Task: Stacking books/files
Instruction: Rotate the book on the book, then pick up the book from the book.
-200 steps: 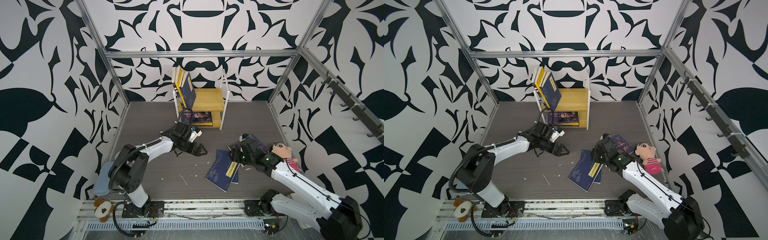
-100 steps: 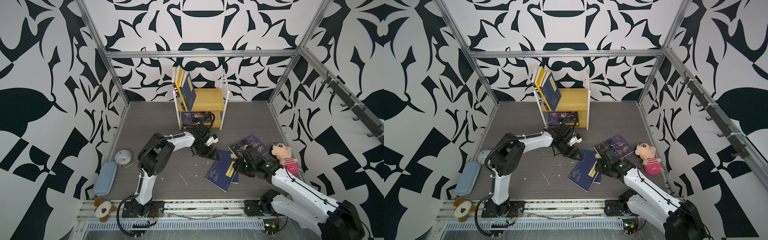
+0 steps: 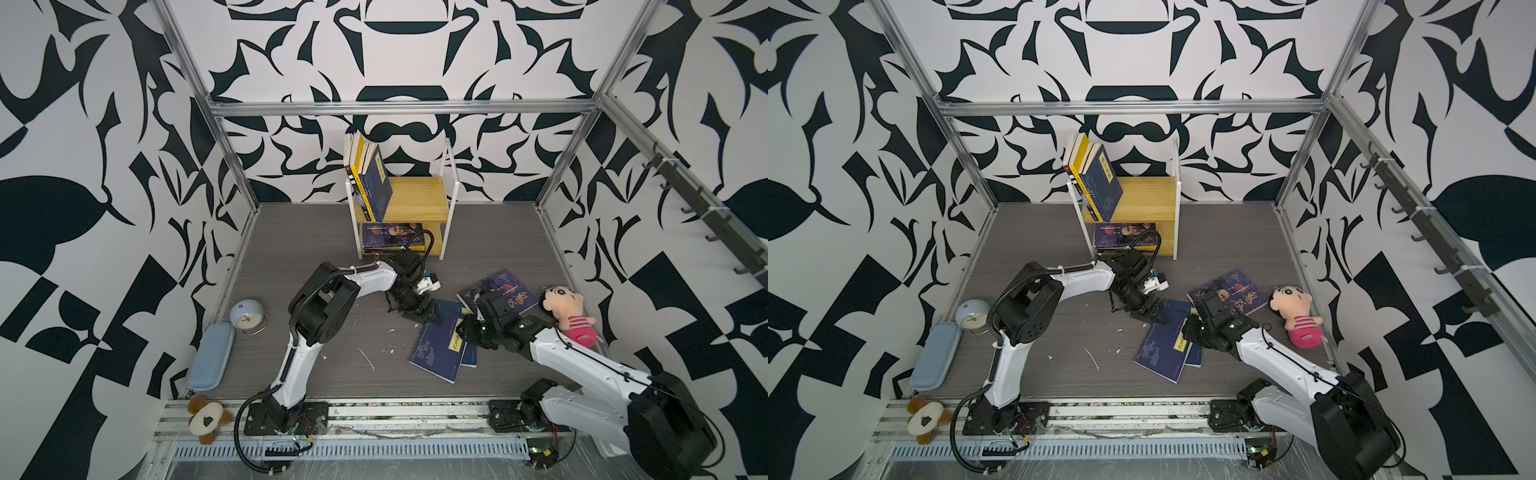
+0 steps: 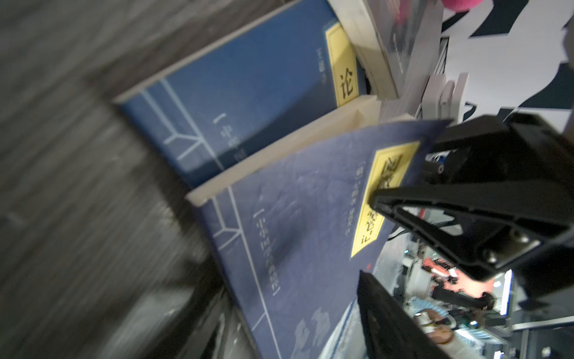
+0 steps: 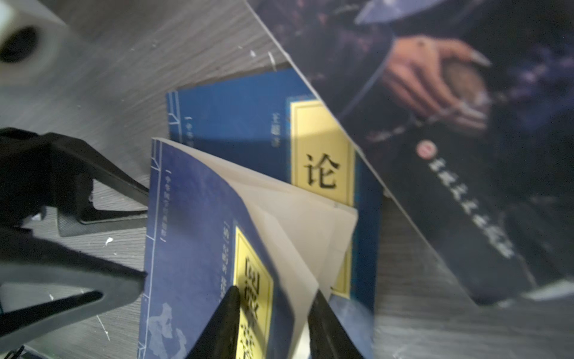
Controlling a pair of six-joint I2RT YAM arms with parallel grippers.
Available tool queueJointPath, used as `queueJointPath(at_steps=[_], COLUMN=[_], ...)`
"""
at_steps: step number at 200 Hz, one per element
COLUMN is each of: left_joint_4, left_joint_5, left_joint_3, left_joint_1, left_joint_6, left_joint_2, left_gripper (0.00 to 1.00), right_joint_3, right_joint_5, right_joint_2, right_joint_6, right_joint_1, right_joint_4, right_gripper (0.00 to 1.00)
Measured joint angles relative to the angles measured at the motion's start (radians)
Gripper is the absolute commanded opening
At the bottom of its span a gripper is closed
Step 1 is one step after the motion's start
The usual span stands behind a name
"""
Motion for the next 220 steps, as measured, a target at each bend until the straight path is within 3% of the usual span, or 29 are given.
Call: queueJointPath(at_steps=[23, 56, 113, 130, 158, 190, 220], left_joint_4=[0.031, 0.066, 0.076, 0.075, 0.076, 0.078, 0.079], left_joint_5=[0.018, 0.065, 0.069, 0.07, 0.074, 0.087, 0.101], left_joint_3=[-0.034, -0.076, -0.076, -0.076, -0.076, -0.075, -0.071], left_joint_1=[0.047, 0.105, 0.094, 0.093, 0.091, 0.089, 0.09], left_joint_6=[-0.042, -0.081, -0.106, -0.114, -0.11, -0.113, -0.106], left_joint_2=[-0.001, -0.004, -0.003, -0.001, 0.0, 0.0, -0.001], left_gripper=[0.51, 0.5, 0.47, 0.37, 0.28, 0.0, 0.0], right_joint_3=[0.021, 0.038, 0.054, 0.054, 0.054, 0.054, 0.054], right_joint_5=[-0.014, -0.041, -0.067, -0.071, -0.071, -0.071, -0.07], right_joint_2=[0.07, 0.146, 0.198, 0.198, 0.19, 0.175, 0.175], right_joint_6=[-0.016, -0.019, -0.032, -0.042, -0.047, -0.057, -0.068], right_joint_1=[0.0, 0.0, 0.001, 0.001, 0.001, 0.001, 0.001], right_joint_4=[0.05, 0.132, 0.198, 0.202, 0.202, 0.202, 0.201], right_gripper=[0.35, 0.29, 0.2, 0.17, 0.14, 0.12, 0.15])
